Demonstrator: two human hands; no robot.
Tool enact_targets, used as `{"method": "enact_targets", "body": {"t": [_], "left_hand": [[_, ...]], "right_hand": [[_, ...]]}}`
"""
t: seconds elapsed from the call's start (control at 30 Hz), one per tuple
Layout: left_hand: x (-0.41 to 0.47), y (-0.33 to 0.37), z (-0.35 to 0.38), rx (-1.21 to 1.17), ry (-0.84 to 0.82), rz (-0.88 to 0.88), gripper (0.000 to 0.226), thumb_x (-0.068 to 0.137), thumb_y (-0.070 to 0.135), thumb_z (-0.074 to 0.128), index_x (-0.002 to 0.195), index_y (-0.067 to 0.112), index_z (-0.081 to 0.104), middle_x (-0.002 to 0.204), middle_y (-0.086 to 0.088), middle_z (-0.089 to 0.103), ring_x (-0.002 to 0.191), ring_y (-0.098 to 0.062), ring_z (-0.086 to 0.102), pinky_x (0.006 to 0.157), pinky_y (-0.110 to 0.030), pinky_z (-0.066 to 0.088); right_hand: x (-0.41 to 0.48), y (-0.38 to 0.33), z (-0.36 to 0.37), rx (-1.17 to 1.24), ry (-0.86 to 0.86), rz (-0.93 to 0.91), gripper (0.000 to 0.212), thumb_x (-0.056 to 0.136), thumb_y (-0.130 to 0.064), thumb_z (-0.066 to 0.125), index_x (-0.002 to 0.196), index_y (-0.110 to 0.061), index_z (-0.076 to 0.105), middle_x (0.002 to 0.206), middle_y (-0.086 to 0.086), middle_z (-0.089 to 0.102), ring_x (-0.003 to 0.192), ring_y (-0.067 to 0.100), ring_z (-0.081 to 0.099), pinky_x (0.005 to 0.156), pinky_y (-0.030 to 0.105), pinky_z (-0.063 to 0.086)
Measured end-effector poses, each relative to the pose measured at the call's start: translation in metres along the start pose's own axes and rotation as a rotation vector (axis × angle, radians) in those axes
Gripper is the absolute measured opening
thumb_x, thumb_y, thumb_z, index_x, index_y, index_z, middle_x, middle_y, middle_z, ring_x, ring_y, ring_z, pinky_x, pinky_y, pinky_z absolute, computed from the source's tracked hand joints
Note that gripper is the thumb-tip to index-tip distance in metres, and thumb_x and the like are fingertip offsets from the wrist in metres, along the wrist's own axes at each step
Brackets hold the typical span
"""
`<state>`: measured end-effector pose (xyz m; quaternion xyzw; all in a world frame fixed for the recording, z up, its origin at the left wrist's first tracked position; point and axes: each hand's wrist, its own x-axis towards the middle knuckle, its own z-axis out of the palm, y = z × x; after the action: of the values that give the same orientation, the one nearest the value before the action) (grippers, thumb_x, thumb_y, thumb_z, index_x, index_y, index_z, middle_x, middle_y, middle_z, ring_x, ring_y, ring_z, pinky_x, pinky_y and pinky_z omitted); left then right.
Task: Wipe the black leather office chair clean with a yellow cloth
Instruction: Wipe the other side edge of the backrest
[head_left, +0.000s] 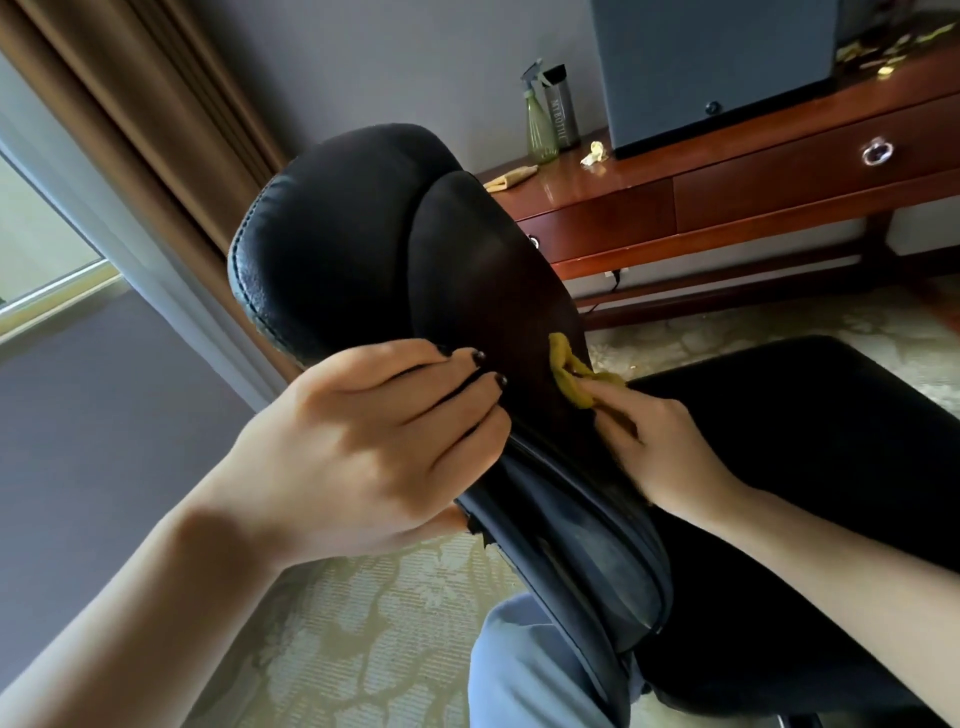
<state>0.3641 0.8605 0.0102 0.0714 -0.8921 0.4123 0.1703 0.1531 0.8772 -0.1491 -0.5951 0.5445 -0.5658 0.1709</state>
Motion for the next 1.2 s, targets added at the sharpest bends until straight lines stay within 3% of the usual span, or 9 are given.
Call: {"method": "enact_targets", "body": {"t": [0.13,0.3,0.6,0.73,0.9,0.97,1.07,1.13,1.2], "left_hand": [[-0.002,-0.002,0.007,-0.027,0.005,-0.023,0.028,0.086,0.038,0.050,0.103,0.016,0.048,0.104,0.003,0.038,0.095,-0.014,0.044,0.089,-0.029,0.031],[-0.003,-0.004,0.008,-0.031,0.006,-0.011,0.029,0.086,0.038,0.049,0.103,0.016,0.047,0.103,0.003,0.038,0.093,-0.014,0.043,0.087,-0.028,0.031],[0.001,-0.004,0.000,0.023,0.033,0.055,0.027,0.083,0.034,0.051,0.098,0.013,0.058,0.100,0.002,0.036,0.090,-0.015,0.042,0.084,-0.029,0.031],[-0.001,-0.007,-0.001,0.063,-0.037,0.070,0.034,0.083,0.037,0.053,0.089,0.012,0.074,0.101,0.002,0.036,0.092,-0.014,0.042,0.086,-0.029,0.031],[-0.007,-0.009,0.007,0.063,-0.102,0.059,0.029,0.085,0.039,0.059,0.094,0.015,0.074,0.105,0.004,0.038,0.095,-0.013,0.043,0.088,-0.029,0.031],[-0.013,-0.010,0.011,0.058,-0.138,0.039,0.032,0.086,0.043,0.062,0.102,0.017,0.073,0.109,0.006,0.039,0.100,-0.011,0.044,0.093,-0.027,0.029],[-0.016,-0.010,0.016,0.047,-0.155,0.011,0.037,0.086,0.045,0.062,0.107,0.016,0.071,0.113,0.006,0.040,0.104,-0.012,0.045,0.096,-0.028,0.029],[-0.015,-0.009,0.018,0.037,-0.161,-0.003,0.038,0.087,0.045,0.061,0.109,0.016,0.070,0.114,0.005,0.041,0.105,-0.013,0.045,0.096,-0.028,0.029],[-0.015,-0.009,0.018,0.022,-0.168,-0.017,0.038,0.088,0.045,0.060,0.110,0.016,0.069,0.115,0.005,0.042,0.105,-0.014,0.046,0.099,-0.027,0.027]], "right_hand": [[0.006,0.031,0.003,-0.016,-0.058,0.232,0.043,0.097,-0.005,0.049,0.126,-0.035,0.057,0.100,0.003,0.072,0.093,0.026,0.067,0.087,0.042,0.052],[0.012,0.044,0.011,0.030,-0.125,0.377,0.045,0.100,-0.006,0.038,0.138,-0.030,0.047,0.118,0.000,0.065,0.109,0.013,0.060,0.089,0.019,0.044],[0.014,0.015,0.004,0.131,-0.153,0.449,0.049,0.100,-0.004,0.033,0.141,-0.028,0.045,0.131,0.004,0.057,0.107,0.015,0.058,0.083,0.017,0.046],[-0.003,-0.014,-0.003,0.164,-0.134,0.337,0.051,0.098,0.001,0.036,0.138,-0.028,0.050,0.130,-0.001,0.058,0.115,0.015,0.059,0.102,0.029,0.045],[-0.026,-0.041,-0.010,0.236,-0.135,0.144,0.052,0.097,0.003,0.038,0.129,-0.036,0.052,0.100,-0.010,0.070,0.080,0.016,0.066,0.073,0.018,0.047],[-0.031,-0.048,-0.012,0.248,-0.143,0.081,0.054,0.098,0.002,0.040,0.120,-0.046,0.051,0.072,-0.016,0.067,0.053,0.013,0.050,0.055,0.019,0.037],[-0.033,-0.052,-0.014,0.240,-0.166,-0.003,0.055,0.098,0.003,0.042,0.118,-0.047,0.049,0.060,-0.024,0.058,0.047,0.003,0.040,0.047,0.011,0.032],[-0.032,-0.052,-0.014,0.228,-0.179,-0.061,0.053,0.097,0.006,0.043,0.127,-0.037,0.048,0.088,-0.034,0.064,0.071,-0.005,0.060,0.065,0.005,0.043],[-0.026,-0.048,-0.011,0.214,-0.168,-0.102,0.050,0.095,0.008,0.042,0.135,-0.022,0.047,0.129,-0.020,0.056,0.121,-0.007,0.050,0.099,0.007,0.036]]}}
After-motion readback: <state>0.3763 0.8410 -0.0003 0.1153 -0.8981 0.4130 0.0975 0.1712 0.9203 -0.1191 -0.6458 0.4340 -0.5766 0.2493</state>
